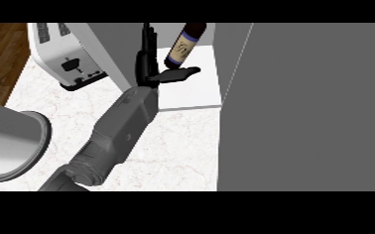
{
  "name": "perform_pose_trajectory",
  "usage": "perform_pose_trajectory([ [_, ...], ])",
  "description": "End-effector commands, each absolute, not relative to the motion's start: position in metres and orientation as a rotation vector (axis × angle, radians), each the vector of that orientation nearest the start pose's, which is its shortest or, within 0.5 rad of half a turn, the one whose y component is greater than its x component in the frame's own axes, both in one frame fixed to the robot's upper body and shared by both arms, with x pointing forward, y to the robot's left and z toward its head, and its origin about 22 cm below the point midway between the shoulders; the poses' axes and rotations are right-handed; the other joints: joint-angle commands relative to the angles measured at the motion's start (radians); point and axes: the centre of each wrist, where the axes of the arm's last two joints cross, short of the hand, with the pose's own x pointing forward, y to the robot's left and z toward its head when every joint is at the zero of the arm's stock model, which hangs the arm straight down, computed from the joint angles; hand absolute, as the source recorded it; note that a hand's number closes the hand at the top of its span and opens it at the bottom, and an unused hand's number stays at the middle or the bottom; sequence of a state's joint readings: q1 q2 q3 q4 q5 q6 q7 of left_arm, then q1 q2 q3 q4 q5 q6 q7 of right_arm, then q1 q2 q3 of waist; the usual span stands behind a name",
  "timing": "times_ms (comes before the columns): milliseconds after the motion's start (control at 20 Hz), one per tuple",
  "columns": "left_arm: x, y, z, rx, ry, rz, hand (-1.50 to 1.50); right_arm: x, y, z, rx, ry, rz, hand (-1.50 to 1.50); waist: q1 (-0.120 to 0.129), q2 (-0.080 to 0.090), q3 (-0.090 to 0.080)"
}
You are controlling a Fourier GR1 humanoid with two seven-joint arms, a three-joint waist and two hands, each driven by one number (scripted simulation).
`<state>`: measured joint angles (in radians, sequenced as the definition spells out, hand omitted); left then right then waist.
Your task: Pick up the wine, place it into the cabinet and close the cabinet
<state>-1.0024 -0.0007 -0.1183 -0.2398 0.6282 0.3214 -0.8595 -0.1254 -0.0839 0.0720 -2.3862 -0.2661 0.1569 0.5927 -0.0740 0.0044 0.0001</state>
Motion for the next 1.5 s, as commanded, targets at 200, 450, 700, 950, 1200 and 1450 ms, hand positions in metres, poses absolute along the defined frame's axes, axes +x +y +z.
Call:
perform_pose_trajectory([
  [200, 0.374, 0.097, -0.025, -0.043, -1.841, 0.228, -1.50, 0.158, -0.210, 0.207, 0.316, -1.907, 0.288, -1.50, 0.042, -0.009, -0.001],
  [450, 0.332, 0.076, -0.040, -0.022, -1.848, 0.203, -1.50, 0.149, -0.217, 0.205, 0.306, -1.918, 0.303, -1.50, 0.052, -0.007, 0.000],
  [700, 0.296, 0.060, -0.023, -0.035, -1.880, 0.193, -1.50, 0.152, -0.228, 0.198, 0.281, -1.916, 0.277, -1.50, 0.081, -0.011, 0.001],
  [950, 0.250, 0.029, -0.011, -0.063, -1.886, 0.226, -1.50, 0.155, -0.229, 0.198, 0.275, -1.925, 0.297, -1.50, 0.067, -0.008, 0.000],
  [1200, 0.224, 0.046, 0.000, -0.116, -1.898, 0.246, -1.50, 0.139, -0.220, 0.196, 0.270, -1.918, 0.270, -1.50, 0.075, -0.009, 0.000],
  [1450, 0.199, 0.056, 0.007, -0.050, -1.902, 0.280, -1.50, 0.150, -0.238, 0.202, 0.269, -1.938, 0.260, -1.50, 0.076, -0.008, 0.000],
])
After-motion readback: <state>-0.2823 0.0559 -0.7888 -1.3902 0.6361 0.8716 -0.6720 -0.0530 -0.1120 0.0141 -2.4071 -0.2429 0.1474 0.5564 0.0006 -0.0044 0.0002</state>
